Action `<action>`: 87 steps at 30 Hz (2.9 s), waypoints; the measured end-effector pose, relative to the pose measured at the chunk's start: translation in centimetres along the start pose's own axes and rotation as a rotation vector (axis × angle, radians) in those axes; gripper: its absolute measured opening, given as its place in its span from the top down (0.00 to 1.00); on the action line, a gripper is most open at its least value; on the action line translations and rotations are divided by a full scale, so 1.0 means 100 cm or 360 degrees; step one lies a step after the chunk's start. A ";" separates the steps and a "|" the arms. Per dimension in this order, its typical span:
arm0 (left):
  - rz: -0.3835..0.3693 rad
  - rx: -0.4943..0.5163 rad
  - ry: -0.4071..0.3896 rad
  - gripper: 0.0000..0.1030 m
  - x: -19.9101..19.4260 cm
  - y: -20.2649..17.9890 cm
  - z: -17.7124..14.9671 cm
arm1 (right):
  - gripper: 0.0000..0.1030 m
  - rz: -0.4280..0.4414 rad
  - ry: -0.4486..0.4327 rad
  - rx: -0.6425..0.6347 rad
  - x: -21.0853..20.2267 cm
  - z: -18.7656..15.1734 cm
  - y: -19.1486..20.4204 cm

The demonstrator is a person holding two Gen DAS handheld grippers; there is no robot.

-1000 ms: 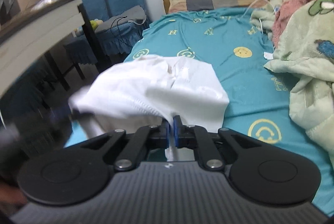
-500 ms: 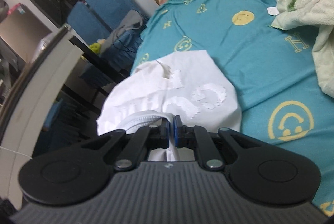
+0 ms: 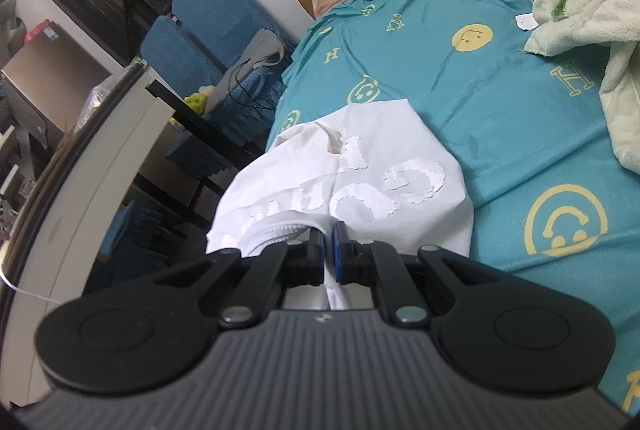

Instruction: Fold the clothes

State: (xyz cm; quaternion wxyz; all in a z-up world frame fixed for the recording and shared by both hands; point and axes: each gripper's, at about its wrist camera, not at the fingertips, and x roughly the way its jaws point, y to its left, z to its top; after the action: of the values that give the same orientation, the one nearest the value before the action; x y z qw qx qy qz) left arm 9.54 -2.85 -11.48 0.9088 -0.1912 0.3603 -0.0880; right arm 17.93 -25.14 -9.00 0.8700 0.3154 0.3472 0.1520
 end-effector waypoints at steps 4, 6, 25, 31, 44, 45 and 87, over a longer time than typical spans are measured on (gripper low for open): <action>0.0053 -0.0135 -0.0023 0.64 0.016 0.009 0.003 | 0.93 0.0021 -0.0017 -0.0011 -0.007 -0.002 0.001; 0.0070 -0.0143 -0.0031 0.76 0.014 0.012 0.004 | 0.93 0.0028 -0.0025 -0.0018 -0.010 -0.003 0.002; -0.0028 -0.0084 0.0026 0.51 0.004 -0.017 -0.003 | 0.93 -0.0006 -0.0096 -0.0052 -0.029 -0.010 0.006; 0.0040 -0.0213 0.0040 0.39 0.028 -0.011 -0.009 | 0.93 0.0090 -0.0118 -0.0086 -0.041 -0.015 0.013; 0.0075 -0.0208 -0.0030 0.97 0.001 0.001 -0.009 | 0.93 -0.0012 -0.0229 -0.0117 -0.049 -0.008 0.007; 0.0058 -0.0194 -0.0036 0.97 -0.007 0.001 -0.009 | 0.93 -0.0036 -0.0244 -0.0113 -0.050 -0.006 0.004; 0.0019 0.0106 -0.0116 0.97 -0.012 0.059 0.098 | 0.69 -0.0337 0.0067 -0.0413 0.003 -0.033 0.022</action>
State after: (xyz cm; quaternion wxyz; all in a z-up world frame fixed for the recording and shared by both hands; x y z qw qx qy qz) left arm 15.58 5.67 -6.62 0.9277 -0.1617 0.3248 -0.0875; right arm 15.70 -21.85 -9.57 0.9071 0.1587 0.3741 0.1096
